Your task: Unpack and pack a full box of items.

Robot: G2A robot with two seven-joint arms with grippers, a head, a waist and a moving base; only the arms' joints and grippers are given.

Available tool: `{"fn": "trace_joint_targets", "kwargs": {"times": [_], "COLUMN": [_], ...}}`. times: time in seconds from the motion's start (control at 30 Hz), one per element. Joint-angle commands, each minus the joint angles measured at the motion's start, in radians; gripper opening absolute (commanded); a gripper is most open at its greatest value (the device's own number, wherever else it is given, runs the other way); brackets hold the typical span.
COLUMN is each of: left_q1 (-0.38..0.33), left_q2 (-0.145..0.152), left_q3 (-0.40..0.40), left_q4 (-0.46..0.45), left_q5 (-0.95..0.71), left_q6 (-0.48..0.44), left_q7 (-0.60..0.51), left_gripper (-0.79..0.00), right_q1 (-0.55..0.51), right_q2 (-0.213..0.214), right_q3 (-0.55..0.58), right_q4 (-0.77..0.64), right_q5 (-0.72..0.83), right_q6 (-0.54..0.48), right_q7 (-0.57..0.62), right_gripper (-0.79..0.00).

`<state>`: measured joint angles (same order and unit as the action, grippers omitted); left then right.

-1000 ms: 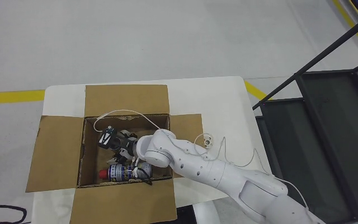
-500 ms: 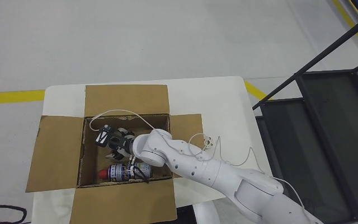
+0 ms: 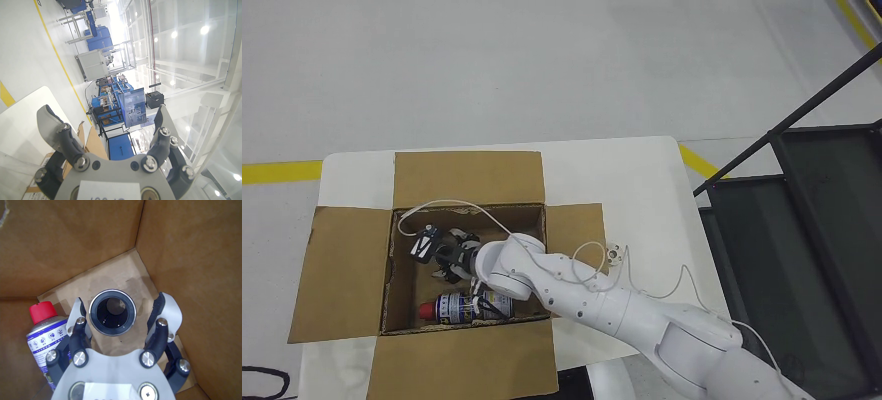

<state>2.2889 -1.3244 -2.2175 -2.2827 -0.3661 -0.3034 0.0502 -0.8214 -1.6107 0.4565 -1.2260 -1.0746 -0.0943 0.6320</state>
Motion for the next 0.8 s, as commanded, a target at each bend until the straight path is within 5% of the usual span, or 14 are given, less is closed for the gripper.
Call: {"fn": "trace_joint_targets", "kwargs": {"times": [0.0, 0.07, 0.23, 0.57, 0.77], "left_q1": [0.0, 0.0, 0.0, 0.0, 0.0], "left_q2": [0.0, 0.0, 0.0, 0.0, 0.0], "left_q3": [0.0, 0.0, 0.0, 0.0, 0.0], "left_q4": [0.0, 0.0, 0.0, 0.0, 0.0], "left_q5": [0.0, 0.0, 0.0, 0.0, 0.0], "left_q6": [0.0, 0.0, 0.0, 0.0, 0.0], "left_q7": [0.0, 0.0, 0.0, 0.0, 0.0], "left_gripper": [0.0, 0.0, 0.0, 0.0, 0.0], "right_q1": [-0.002, -0.004, -0.014, -0.044, -0.072], "right_q2": [-0.003, -0.006, -0.01, -0.007, 0.001], "right_q3": [0.002, 0.004, 0.014, 0.048, 0.081], "right_q4": [0.003, 0.004, 0.003, -0.022, -0.042], "right_q5": [-0.005, -0.013, -0.027, -0.05, -0.047], "right_q6": [-0.002, -0.004, -0.009, -0.026, -0.059], "right_q7": [-0.001, -0.001, -0.001, -0.006, -0.032], "right_gripper": [-0.243, -0.397, -0.573, -0.773, -0.785]}}
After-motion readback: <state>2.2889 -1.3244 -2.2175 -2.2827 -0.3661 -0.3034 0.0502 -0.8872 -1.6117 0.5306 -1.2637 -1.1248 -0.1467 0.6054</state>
